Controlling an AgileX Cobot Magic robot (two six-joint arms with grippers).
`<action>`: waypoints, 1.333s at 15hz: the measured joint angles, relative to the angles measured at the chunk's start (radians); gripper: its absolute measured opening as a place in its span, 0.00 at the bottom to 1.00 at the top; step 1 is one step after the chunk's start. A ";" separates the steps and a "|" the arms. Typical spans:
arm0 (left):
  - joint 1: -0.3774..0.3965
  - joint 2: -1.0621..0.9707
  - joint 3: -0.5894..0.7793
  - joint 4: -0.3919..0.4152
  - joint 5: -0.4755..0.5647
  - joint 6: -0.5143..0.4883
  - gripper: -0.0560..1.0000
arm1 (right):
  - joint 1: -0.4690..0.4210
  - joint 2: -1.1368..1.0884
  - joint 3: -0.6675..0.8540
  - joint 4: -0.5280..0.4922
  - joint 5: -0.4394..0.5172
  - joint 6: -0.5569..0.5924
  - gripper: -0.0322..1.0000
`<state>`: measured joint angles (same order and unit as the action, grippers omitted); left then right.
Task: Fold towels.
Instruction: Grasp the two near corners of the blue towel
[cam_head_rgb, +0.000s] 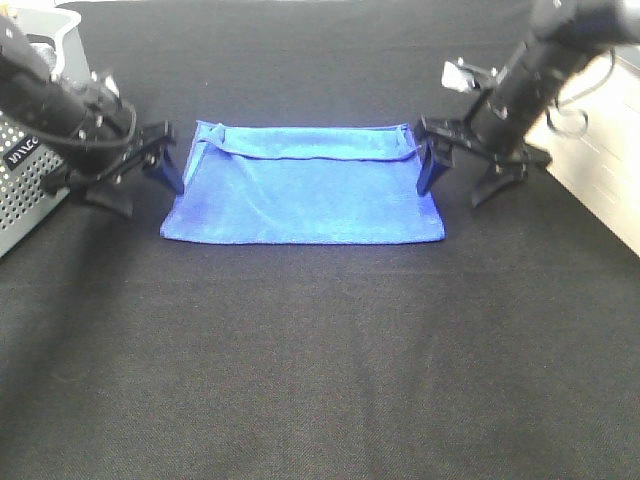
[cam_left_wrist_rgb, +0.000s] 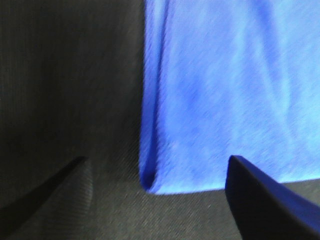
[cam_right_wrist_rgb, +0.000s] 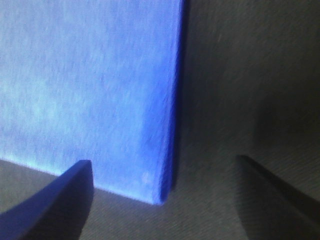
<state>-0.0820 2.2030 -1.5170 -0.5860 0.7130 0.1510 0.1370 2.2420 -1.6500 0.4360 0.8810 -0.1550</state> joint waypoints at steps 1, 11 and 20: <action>-0.004 0.003 0.015 0.000 -0.007 0.000 0.72 | 0.000 -0.017 0.038 0.023 -0.035 -0.031 0.73; -0.057 0.081 0.009 -0.118 -0.094 0.001 0.67 | 0.000 0.047 0.058 0.153 -0.093 -0.143 0.68; -0.087 0.090 0.009 -0.084 -0.030 -0.002 0.06 | 0.000 0.078 0.058 0.202 -0.072 -0.124 0.03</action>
<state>-0.1690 2.2930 -1.5080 -0.6700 0.6830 0.1490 0.1370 2.3200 -1.5920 0.6380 0.8090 -0.2790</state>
